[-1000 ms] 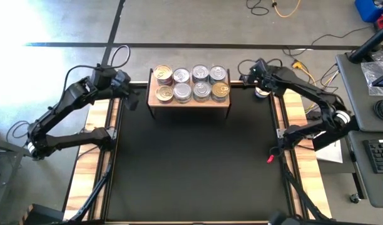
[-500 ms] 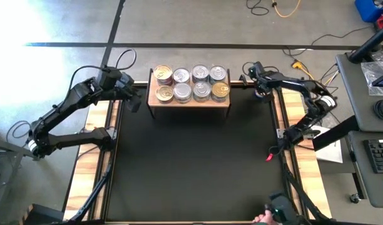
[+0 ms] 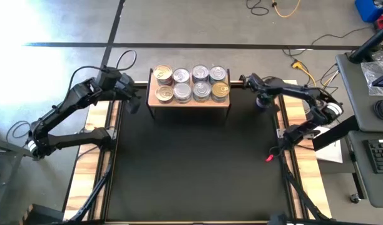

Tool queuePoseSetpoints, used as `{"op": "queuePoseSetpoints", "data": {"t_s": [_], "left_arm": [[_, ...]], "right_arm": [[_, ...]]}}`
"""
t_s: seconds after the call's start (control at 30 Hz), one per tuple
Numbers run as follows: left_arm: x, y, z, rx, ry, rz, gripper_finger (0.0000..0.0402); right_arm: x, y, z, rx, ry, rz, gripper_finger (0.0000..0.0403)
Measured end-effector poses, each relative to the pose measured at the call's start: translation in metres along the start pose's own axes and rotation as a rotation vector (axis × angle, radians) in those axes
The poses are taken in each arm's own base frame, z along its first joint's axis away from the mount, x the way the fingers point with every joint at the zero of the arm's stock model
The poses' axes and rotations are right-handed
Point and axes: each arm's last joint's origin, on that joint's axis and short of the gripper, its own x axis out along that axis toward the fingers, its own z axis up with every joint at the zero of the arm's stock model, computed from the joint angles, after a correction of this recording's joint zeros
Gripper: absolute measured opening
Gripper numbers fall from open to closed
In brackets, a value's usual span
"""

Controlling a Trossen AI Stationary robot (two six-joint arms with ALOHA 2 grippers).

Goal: Stack canned seafood by type on shelf
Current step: Stack the blue pink tuna can on the top of the bottom blue pink tuna can on the shelf

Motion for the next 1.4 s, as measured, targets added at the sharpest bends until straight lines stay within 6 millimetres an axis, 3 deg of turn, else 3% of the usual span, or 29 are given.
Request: {"op": "queuePoseSetpoints", "data": {"t_s": [0.2,0.47,0.57,0.8,0.9,1.0,1.1,1.27,1.4], "left_arm": [[-0.001,-0.001,0.011,0.101,-0.116,-0.034,0.015],[-0.005,-0.013,0.032,0.217,-0.362,-0.448,0.0147],[-0.002,-0.014,0.037,0.24,-0.397,-0.488,0.0147],[0.02,-0.014,0.039,0.156,-0.288,-0.513,0.0147],[0.031,-0.017,0.039,0.107,-0.229,-0.636,0.0146],[0.033,-0.029,0.043,0.125,-0.238,-0.772,0.0146],[0.034,-0.047,0.049,0.106,-0.271,-0.7,0.0146],[0.037,-0.086,0.049,0.098,-0.29,-0.615,0.0146],[0.043,-0.117,0.042,0.072,-0.226,-0.646,0.0146]], "right_arm": [[-0.005,-0.047,-0.025,0.02,-0.011,-0.003,0.0013],[-0.026,-0.096,-0.056,-0.2,0.064,0.101,0.0013],[-0.04,-0.107,-0.072,-0.268,0.09,0.148,0.0013],[-0.064,-0.133,-0.121,-0.538,0.119,0.212,0.0013],[-0.073,-0.149,-0.145,-0.688,0.133,0.214,0.0013],[-0.083,-0.169,-0.167,-0.849,0.166,0.218,0.0013],[-0.096,-0.187,-0.188,-0.965,0.232,0.216,0.0013],[-0.129,-0.212,-0.22,-1.305,0.364,0.253,0.0013],[-0.167,-0.222,-0.218,-1.515,0.331,0.288,0.0013]]}}
